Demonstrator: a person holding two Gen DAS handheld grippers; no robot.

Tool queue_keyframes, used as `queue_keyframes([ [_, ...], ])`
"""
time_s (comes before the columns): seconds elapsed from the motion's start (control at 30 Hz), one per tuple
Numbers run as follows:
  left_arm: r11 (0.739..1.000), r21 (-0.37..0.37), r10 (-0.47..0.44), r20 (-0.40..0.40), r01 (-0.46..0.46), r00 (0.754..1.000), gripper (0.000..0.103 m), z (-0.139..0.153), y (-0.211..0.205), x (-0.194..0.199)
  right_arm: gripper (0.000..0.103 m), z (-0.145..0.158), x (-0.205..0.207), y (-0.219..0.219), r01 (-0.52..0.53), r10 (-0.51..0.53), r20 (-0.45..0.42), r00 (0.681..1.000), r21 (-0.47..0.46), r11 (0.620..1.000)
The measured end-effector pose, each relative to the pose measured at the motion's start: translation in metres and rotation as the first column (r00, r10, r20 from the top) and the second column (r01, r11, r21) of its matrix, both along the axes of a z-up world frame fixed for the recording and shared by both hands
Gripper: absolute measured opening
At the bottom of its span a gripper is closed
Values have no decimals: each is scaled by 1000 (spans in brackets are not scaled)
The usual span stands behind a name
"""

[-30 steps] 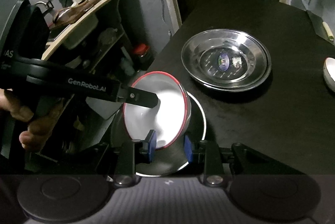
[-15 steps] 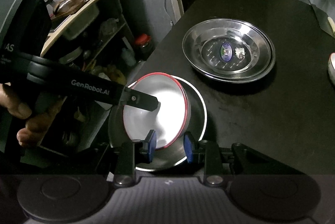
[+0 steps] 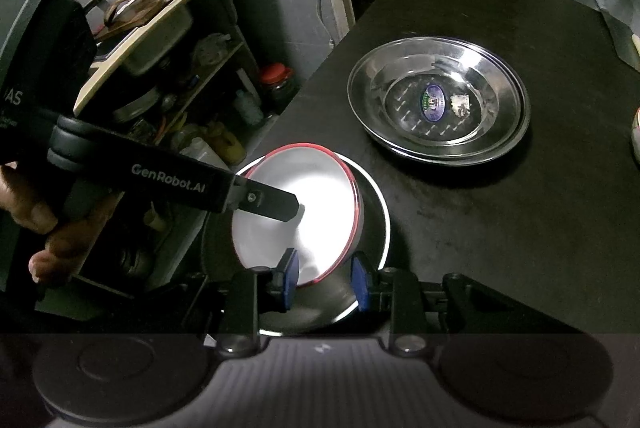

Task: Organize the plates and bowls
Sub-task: 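Lower the white bowl into the steel bowl and open the left tool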

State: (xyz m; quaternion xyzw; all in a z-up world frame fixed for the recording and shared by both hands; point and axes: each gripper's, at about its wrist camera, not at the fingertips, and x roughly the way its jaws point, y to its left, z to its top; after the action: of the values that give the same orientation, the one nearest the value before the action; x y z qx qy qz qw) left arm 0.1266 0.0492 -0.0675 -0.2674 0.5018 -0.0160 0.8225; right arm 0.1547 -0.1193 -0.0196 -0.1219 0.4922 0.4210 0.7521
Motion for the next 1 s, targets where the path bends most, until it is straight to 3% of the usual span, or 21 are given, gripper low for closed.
queue_keyframes([
  [0.43, 1000, 8, 7, -5, -7, 1000, 22, 3, 0, -1, 33, -1, 5, -2, -2, 2, -9, 1000, 22, 1000],
  [0.6, 1000, 28, 7, 2, -7, 1000, 32, 7, -1, 0, 33, -2, 7, -4, 1, -1, -13, 1000, 35, 999],
  [0.83, 999, 33, 3, -12, -3, 1000, 33, 8, -1, 1, 33, -2, 10, -8, 12, -11, -16, 1000, 54, 998],
  [1.0, 999, 38, -4, -11, 4, 1000, 40, 11, -3, 4, 33, 0, 12, -12, 13, -12, -10, 1000, 77, 997],
])
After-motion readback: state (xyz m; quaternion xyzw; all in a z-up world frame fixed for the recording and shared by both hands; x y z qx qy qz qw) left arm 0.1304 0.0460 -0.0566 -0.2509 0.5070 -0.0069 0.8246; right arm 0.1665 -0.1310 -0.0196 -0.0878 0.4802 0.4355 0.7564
